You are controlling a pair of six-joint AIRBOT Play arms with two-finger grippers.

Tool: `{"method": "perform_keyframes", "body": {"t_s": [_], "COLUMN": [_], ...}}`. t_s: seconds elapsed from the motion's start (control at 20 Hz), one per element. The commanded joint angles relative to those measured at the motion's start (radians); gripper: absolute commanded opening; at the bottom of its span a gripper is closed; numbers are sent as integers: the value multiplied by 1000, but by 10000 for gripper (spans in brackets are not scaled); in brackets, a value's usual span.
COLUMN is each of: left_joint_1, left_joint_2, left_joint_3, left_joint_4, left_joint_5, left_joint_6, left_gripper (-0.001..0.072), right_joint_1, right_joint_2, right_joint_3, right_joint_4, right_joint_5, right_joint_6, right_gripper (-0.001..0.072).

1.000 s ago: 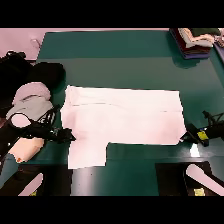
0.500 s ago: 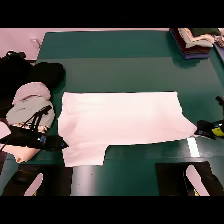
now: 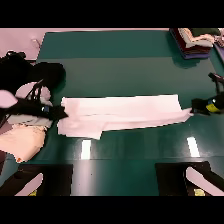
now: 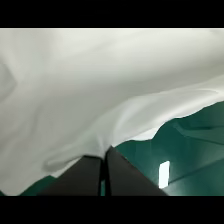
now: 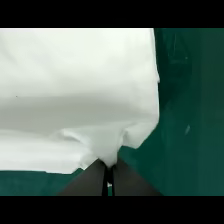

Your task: Fold the shirts.

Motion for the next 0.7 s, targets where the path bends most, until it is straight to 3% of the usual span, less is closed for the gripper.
{"method": "perform_keyframes", "body": {"t_s": [0.0, 0.1, 0.15, 0.2, 0.25, 0.3, 0.4, 0.5, 0.55, 0.6, 0.65], "left_joint_1": [0, 0, 0, 0, 0, 0, 0, -2, -8, -22, -44], "left_joint_2": [-223, -290, -304, -308, -307, -307, -307, -307, -307, -308, -308], "left_joint_3": [156, 211, 227, 238, 246, 258, 276, 275, 275, 275, 275], "left_joint_4": [6, 6, 5, 6, 5, 5, -3, -34, -44, -44, -44], "left_joint_5": [114, 142, 150, 157, 163, 153, 118, 89, 86, 94, 107], "left_joint_6": [25, 24, 23, 23, 21, 19, 19, 19, 27, 31, 30], "left_gripper": [24, 25, 27, 191, 465, 487, 477, 436, 130, 33, 24], "right_joint_1": [42, 38, 29, 11, -5, -29, -83, -161, -196, -236, -265], "right_joint_2": [-190, -269, -301, -326, -344, -357, -365, -366, -366, -372, -391], "right_joint_3": [134, 188, 210, 229, 240, 245, 231, 171, 134, 94, 68], "right_joint_4": [99, 145, 177, 211, 248, 273, 277, 278, 280, 280, 281], "right_joint_5": [-59, -64, -64, -58, -49, -39, -14, -16, -35, -61, -68], "right_joint_6": [13, -1, -29, -60, -95, -127, -173, -214, -225, -241, -250], "right_gripper": [13, 22, 152, 270, 315, 374, 391, 466, 466, 466, 466]}}
